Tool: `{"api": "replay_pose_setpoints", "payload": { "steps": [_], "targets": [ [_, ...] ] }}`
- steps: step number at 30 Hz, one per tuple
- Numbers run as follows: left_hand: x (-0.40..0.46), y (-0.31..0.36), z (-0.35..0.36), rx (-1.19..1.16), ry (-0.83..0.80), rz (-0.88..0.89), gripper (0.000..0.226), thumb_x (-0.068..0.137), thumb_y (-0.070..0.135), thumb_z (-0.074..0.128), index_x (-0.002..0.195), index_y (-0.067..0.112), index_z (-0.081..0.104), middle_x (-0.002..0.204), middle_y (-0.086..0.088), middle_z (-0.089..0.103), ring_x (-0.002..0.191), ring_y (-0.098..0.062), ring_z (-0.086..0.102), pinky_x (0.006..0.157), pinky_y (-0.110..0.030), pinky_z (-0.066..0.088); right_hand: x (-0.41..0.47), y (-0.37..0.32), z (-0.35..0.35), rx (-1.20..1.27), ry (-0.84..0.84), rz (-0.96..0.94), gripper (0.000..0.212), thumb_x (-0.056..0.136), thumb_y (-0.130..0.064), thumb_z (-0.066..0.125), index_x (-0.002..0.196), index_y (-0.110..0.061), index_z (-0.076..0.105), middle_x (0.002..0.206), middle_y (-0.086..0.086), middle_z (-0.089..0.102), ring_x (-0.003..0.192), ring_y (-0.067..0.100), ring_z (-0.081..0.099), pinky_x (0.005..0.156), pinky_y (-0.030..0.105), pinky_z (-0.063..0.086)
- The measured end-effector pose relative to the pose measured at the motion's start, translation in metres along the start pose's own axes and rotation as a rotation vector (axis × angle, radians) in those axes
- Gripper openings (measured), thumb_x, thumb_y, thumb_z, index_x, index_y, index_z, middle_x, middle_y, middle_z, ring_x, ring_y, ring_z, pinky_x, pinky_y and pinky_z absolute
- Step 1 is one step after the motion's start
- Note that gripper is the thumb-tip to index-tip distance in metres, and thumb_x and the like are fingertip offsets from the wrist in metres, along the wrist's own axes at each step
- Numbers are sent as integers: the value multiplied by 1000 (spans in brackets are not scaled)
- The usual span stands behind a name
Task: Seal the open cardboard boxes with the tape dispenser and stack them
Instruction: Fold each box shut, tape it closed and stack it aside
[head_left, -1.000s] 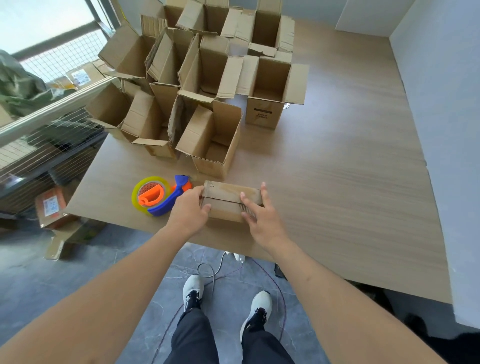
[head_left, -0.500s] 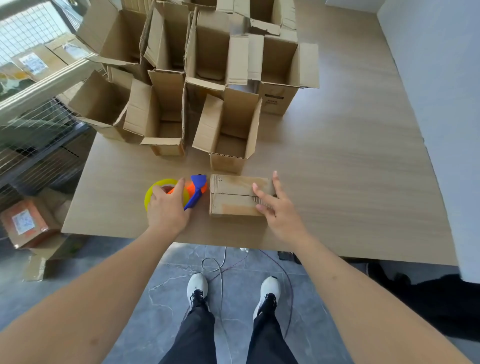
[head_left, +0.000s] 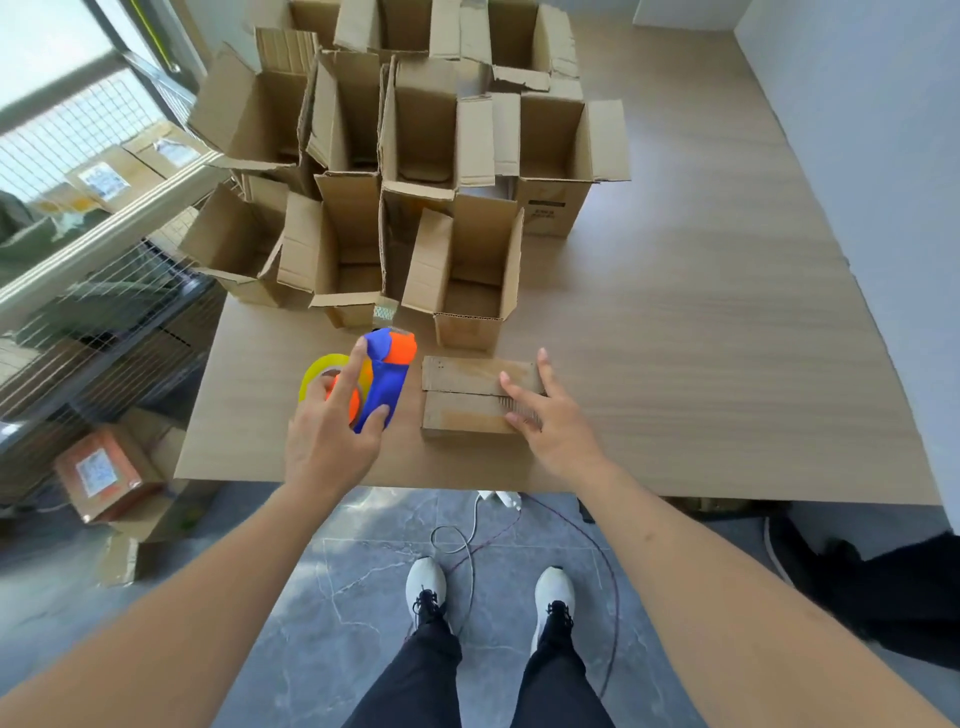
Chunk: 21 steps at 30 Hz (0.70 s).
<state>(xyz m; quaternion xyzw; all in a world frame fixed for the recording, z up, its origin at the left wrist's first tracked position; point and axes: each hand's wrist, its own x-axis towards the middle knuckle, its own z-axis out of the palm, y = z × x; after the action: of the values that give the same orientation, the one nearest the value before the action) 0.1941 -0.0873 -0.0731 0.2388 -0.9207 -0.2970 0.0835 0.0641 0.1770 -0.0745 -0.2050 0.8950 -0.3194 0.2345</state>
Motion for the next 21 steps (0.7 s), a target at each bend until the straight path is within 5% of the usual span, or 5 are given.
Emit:
{"api": "replay_pose_setpoints", "payload": {
  "steps": [5,10,13,17,21],
  "targets": [
    [4,24,-25,84,-97,299,85,85,43,64,159,48,23,118,1,49,92,-22,53,72,-42,54,3,0,-2,-16,-25,3,50,101,-31,62,145,-50,48,169,-16,-8,151,19,31,114,39,40],
    [11,49,-23,267,-270,547,85,87,30,72,159,44,30,124,-7,51,104,-30,54,80,-46,50,2,5,-4,19,-19,-35,50,102,-26,61,146,-46,49,170,-12,-6,148,21,36,111,38,41],
    [12,53,-17,361,-351,590,84,89,28,74,158,45,28,125,-9,51,120,-32,51,87,-45,47,3,12,-7,108,-78,-73,53,103,-11,56,148,-38,50,170,-11,-8,153,15,23,114,22,28],
    [13,50,-12,371,-369,584,86,90,28,74,158,51,26,127,-9,49,121,-32,51,91,-47,46,4,15,-15,166,-112,-74,53,101,-7,60,148,-29,52,170,-8,0,148,1,14,118,18,15],
    [15,53,-12,409,-394,588,88,89,28,73,158,52,23,125,-9,49,122,-33,49,92,-46,45,2,9,-21,155,54,7,64,92,-24,75,150,-26,47,164,-8,33,147,15,36,120,31,29]
  ]
}}
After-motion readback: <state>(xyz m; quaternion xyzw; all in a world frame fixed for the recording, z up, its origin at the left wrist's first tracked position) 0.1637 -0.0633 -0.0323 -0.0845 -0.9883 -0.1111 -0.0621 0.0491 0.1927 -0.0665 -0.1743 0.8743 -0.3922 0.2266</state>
